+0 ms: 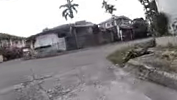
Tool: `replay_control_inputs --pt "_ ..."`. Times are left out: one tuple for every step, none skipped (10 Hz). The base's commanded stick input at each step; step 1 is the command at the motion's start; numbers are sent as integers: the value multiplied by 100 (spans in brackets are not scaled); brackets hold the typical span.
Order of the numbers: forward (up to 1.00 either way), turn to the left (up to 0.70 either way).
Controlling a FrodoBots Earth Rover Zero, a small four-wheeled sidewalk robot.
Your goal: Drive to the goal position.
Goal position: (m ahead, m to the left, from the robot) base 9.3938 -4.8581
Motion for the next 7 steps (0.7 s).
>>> replay_control_inputs --pt "100 3" --pt "100 0" --pt "100 0" --pt "100 0" --pt "100 6" --pt "100 10" --pt "100 7"
